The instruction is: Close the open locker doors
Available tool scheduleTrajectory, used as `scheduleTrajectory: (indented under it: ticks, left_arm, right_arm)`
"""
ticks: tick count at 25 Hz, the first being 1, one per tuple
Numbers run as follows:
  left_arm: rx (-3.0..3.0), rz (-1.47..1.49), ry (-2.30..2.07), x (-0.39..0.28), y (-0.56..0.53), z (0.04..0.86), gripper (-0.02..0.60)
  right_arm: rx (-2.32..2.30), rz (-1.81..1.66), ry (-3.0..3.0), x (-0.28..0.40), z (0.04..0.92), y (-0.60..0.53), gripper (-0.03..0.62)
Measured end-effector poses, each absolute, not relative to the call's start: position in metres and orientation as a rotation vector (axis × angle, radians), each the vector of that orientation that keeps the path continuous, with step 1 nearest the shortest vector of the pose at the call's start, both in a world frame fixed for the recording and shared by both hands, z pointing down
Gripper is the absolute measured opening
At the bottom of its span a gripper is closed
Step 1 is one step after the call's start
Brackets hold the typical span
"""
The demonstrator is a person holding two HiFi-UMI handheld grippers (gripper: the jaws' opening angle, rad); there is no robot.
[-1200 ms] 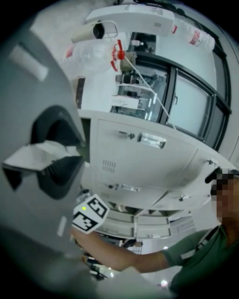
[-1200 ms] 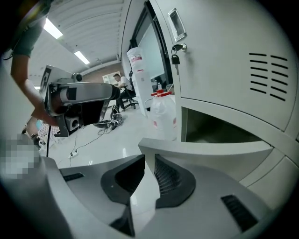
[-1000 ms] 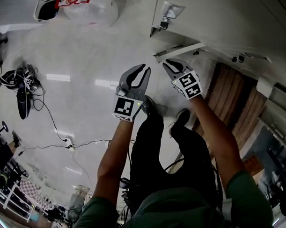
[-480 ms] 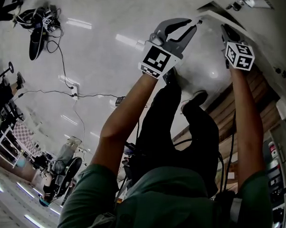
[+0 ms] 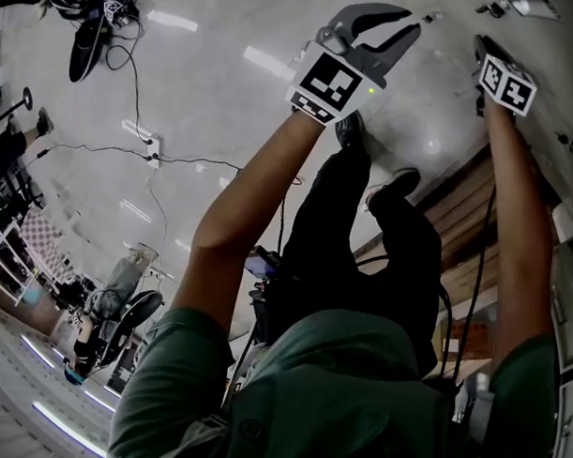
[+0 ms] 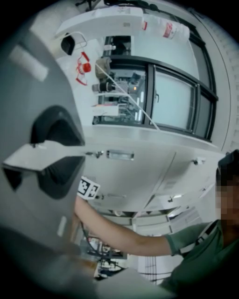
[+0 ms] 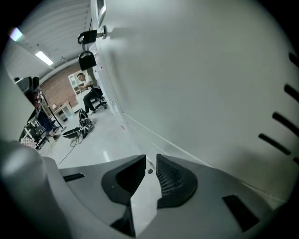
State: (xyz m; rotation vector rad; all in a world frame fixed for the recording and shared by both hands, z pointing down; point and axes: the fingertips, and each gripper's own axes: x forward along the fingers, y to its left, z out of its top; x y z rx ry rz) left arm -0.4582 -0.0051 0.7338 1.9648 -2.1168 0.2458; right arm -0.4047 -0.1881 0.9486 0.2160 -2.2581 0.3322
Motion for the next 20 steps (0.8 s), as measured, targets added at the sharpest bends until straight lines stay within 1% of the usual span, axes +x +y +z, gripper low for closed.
scheduleTrajectory:
  ticks: [5, 9, 14, 20]
  left_arm:
    - [1.984, 0.258, -2.154, -0.461, 0.006, 0.698, 0.064]
    - [2.019, 0.252, -2.165, -0.457, 0.007, 0.660, 0.064]
    - [2.110, 0.250, -2.157, -0.437, 0.002, 0.594, 0.060]
    - [2.220, 0.168, -2.209, -0.411, -0.002, 0.497, 0.052]
  right_arm:
    - [0.115, 0.350, -2.243, -0.408, 0.927, -0.168, 0.051]
    - [0.072, 0.362, -2.285, -0.416, 0.886, -0.148, 0.051]
    - [0.081, 0.416, -2.404, -0.411, 0.799, -0.124, 0.048]
    - [0.065, 0.428, -2.576, -0.385, 0.676, -0.101, 0.020]
